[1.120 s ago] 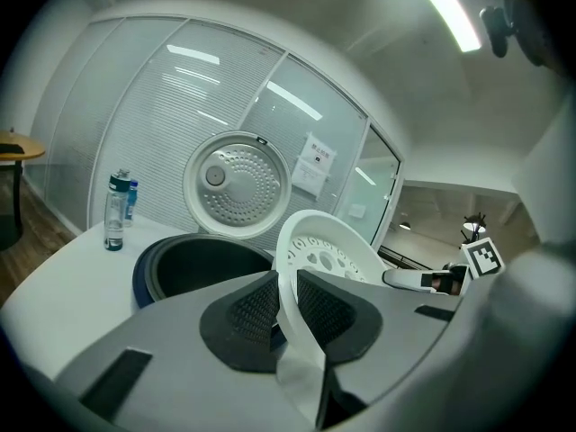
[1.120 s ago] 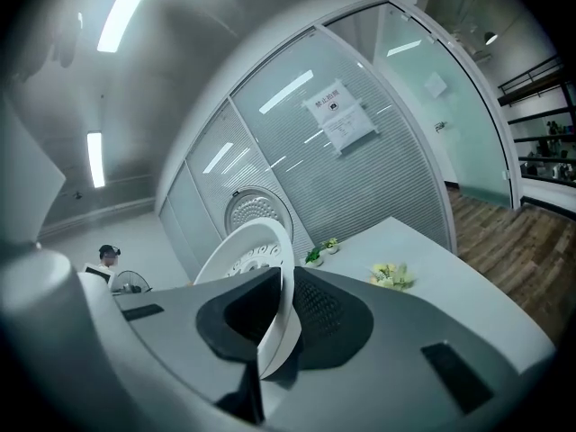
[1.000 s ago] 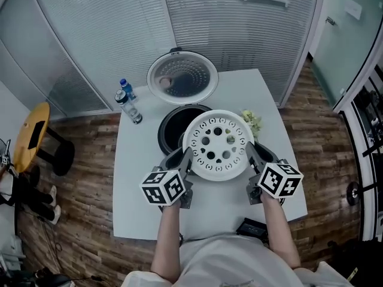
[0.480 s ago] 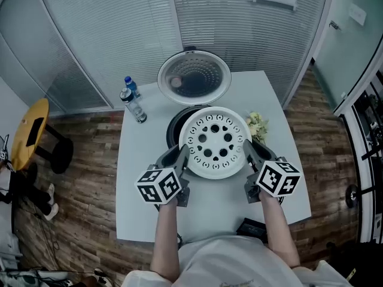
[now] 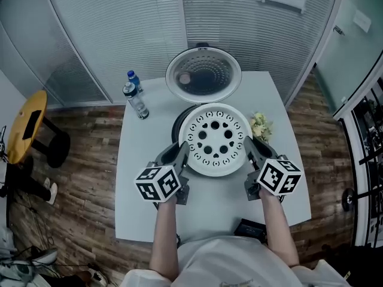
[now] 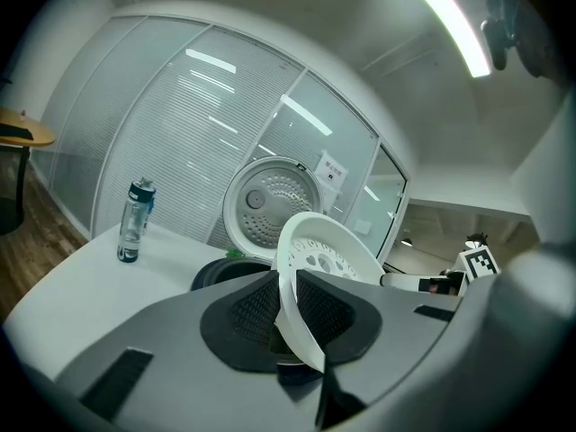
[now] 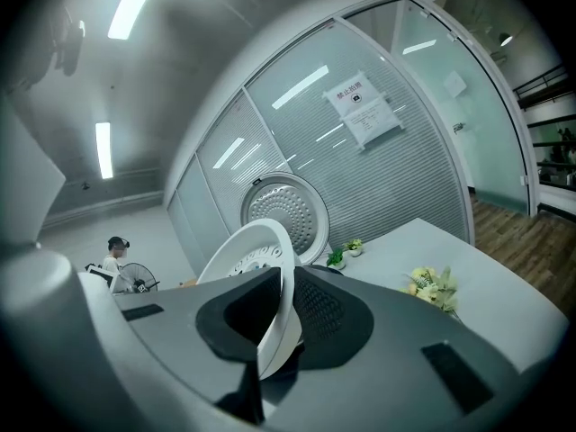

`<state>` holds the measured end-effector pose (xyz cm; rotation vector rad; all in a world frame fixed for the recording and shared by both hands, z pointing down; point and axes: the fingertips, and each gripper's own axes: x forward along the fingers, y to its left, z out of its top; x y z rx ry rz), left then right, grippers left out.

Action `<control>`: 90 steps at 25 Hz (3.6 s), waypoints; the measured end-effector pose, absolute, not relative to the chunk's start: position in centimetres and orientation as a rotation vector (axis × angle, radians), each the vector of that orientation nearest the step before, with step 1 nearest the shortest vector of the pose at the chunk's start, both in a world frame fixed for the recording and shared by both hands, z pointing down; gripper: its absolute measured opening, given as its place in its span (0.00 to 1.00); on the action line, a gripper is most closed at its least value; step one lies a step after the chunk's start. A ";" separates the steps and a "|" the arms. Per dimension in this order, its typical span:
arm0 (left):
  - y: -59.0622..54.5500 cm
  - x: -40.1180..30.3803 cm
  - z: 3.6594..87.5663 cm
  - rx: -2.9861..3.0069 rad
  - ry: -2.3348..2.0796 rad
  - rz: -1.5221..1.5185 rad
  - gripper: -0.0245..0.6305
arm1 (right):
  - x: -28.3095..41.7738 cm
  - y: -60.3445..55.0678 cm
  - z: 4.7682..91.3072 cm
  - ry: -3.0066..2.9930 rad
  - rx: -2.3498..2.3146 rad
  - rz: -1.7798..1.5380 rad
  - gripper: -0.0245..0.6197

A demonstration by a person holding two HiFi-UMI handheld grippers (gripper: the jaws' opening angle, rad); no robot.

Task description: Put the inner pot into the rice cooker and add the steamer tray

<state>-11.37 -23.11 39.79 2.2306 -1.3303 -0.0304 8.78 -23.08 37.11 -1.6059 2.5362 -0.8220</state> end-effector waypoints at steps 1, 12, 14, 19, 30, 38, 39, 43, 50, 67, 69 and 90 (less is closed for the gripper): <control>-23.1 -11.4 39.8 2.231 -1.331 -0.031 0.13 | 8.8 -23.1 37.1 2.540 -1.599 -0.815 0.12; -22.9 -11.6 39.5 2.243 -1.337 -0.048 0.13 | 8.6 -22.9 37.0 2.555 -1.595 -0.801 0.12; -23.1 -11.7 39.6 2.241 -1.335 -0.047 0.13 | 8.4 -23.1 37.2 2.558 -1.595 -0.807 0.12; -23.9 -11.3 40.7 2.232 -1.332 -0.044 0.13 | 8.8 -23.9 38.1 2.581 -1.594 -0.813 0.13; -24.4 -11.2 41.8 2.221 -1.340 -0.021 0.13 | 8.8 -24.5 39.0 2.616 -1.606 -0.806 0.13; -25.0 -10.8 43.1 2.212 -1.328 0.010 0.14 | 9.1 -25.2 40.2 2.624 -1.629 -0.820 0.13; -25.1 -10.8 43.3 2.212 -1.332 0.019 0.14 | 9.1 -25.2 40.3 2.629 -1.631 -0.817 0.13; -25.2 -10.9 44.1 2.218 -1.353 0.069 0.14 | 8.9 -25.5 41.0 2.661 -1.644 -0.801 0.13; -25.4 -10.8 44.6 2.215 -1.376 0.120 0.15 | 8.8 -25.9 41.6 2.722 -1.669 -0.772 0.14; -26.9 -10.6 45.9 2.247 -1.415 0.269 0.16 | 8.6 -27.0 43.4 2.829 -1.779 -0.685 0.16; -26.9 -10.5 46.1 2.253 -1.430 0.299 0.17 | 8.6 -27.1 43.6 2.849 -1.794 -0.661 0.17; -27.6 -10.6 47.2 2.285 -1.550 0.576 0.22 | 8.4 -28.0 45.0 3.037 -1.991 -0.348 0.22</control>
